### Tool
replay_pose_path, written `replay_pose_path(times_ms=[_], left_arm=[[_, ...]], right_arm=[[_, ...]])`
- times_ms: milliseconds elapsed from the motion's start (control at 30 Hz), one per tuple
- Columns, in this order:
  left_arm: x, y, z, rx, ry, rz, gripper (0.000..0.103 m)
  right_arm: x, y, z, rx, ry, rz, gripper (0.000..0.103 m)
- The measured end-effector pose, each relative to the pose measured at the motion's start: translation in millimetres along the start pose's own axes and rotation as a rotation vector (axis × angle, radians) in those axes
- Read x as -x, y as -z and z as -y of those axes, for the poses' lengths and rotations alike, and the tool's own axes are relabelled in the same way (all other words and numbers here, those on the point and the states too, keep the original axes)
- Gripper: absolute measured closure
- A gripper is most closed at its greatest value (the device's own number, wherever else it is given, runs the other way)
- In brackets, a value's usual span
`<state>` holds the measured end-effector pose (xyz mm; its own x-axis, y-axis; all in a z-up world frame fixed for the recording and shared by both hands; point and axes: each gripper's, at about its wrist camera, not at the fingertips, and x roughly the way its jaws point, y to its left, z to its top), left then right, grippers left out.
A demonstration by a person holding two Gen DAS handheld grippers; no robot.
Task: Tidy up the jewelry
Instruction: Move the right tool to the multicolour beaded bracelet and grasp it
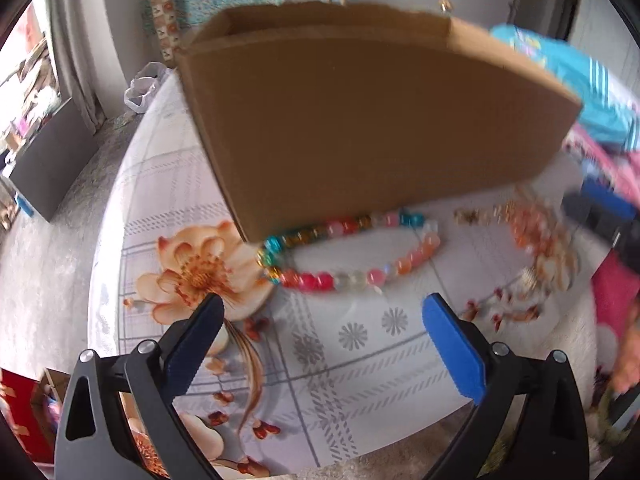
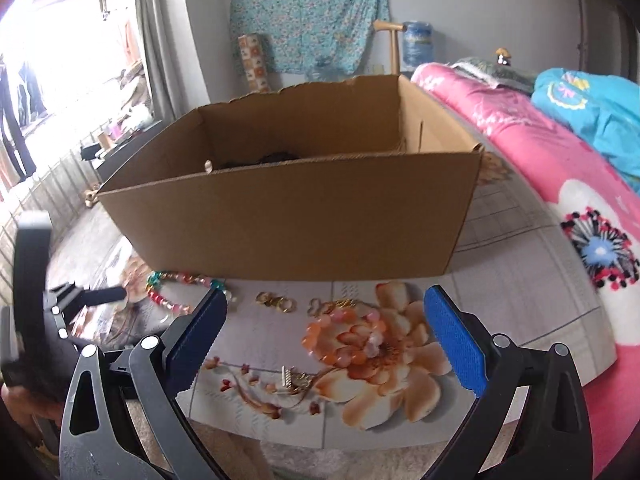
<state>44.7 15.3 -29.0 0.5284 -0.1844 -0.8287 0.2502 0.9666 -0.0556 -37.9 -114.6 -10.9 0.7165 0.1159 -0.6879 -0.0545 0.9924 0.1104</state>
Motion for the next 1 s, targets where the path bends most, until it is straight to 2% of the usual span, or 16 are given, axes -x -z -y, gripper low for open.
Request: replay_pose_path(times_ms=[67,133,267,300,433,700,1000], left_arm=[[4.8,-8.6,-10.4,0.049,-0.001,0.039,0.007],[2.6,-18.3,-15.7,0.062,-0.026,0.056,0.013],[-11.0,-27.4,-11.4,0.03,-0.059,0.052,0.024],[-15.7,-28.5,-8.9,0.014,-0.074,0.045,0.03],[-24.2,-22.4,-0.2,-0.024,-0.09,0.013,0.045],[-17.6,-6.9,-8.3,-0.028,-0.068,0.006,0.066],[-6.6,9.1,-10.8,-0.033,-0.062,-0.013,0.068]], right_arm=[[-2.9,2.3,-2.3,0.011,-0.008,-0.016,0.008],[-5.0,3.7,-3.3,0.016,-0.013,-0.027,0.009],[-4.5,3.4,-2.8,0.006,-0.025,-0.038,0.01],[-4.4,4.4,-2.5,0.008,-0.022,-0.037,0.01],[-1.2,5.2,-1.9,0.009,-0.016,-0.037,0.012],[-0.1,5.2,-6.0,0.009,-0.037,-0.047,0.018],[5.2,8.8,-22.6,0.043,-0.1,-0.054,0.021]])
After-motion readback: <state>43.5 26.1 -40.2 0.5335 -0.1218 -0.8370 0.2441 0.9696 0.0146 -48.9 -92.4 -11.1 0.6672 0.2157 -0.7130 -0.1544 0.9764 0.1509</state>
